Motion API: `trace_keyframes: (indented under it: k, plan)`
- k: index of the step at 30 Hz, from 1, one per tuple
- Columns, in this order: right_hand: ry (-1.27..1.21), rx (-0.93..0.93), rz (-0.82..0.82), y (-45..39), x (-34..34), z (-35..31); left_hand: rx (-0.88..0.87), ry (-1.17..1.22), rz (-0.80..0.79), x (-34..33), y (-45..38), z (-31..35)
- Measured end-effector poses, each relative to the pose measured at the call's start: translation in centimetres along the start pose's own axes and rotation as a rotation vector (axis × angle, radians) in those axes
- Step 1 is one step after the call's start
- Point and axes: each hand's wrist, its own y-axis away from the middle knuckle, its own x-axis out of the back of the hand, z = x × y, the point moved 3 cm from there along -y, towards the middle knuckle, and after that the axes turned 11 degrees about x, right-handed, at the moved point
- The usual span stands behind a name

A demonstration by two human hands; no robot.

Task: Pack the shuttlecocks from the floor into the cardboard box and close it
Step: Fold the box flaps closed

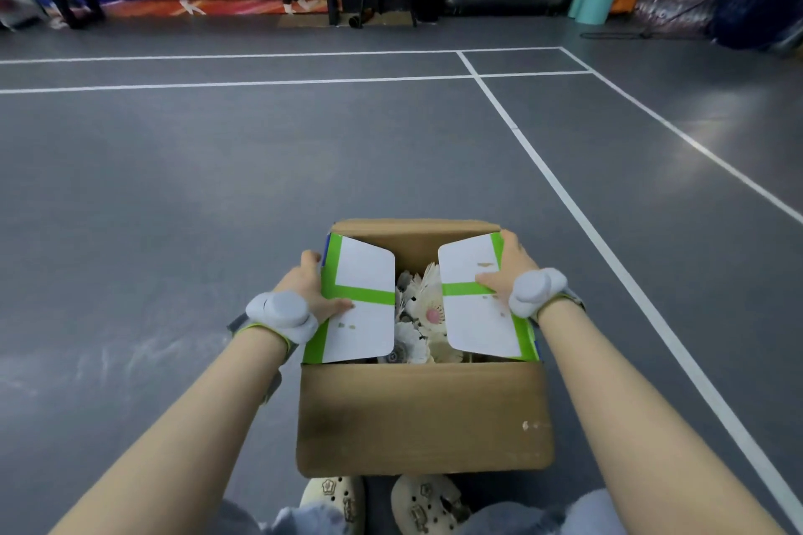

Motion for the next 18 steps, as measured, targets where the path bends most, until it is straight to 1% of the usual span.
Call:
trace_keyframes:
  k: [3,8,12,16,18]
  plan:
    - [-0.131,-0.010,-0.020,-1.6,0.7,0.0,0.013,-0.020,-0.019,0.1,-0.3,0.1]
    - [-0.155,0.045,0.028,-3.3,0.3,0.5,0.057,-0.019,-0.029,-0.4,-0.9,-0.3]
    - [-0.120,0.122,0.128,-2.8,-0.1,0.2,0.071,0.014,-0.023,-0.1,-1.0,-0.5]
    - [-0.080,0.203,0.271,-1.7,0.2,-0.3,0.035,0.037,-0.015,0.1,-0.7,-0.2]
    - [-0.066,0.228,0.299,-0.9,0.1,-0.4,0.029,0.050,0.001,0.5,-0.4,0.0]
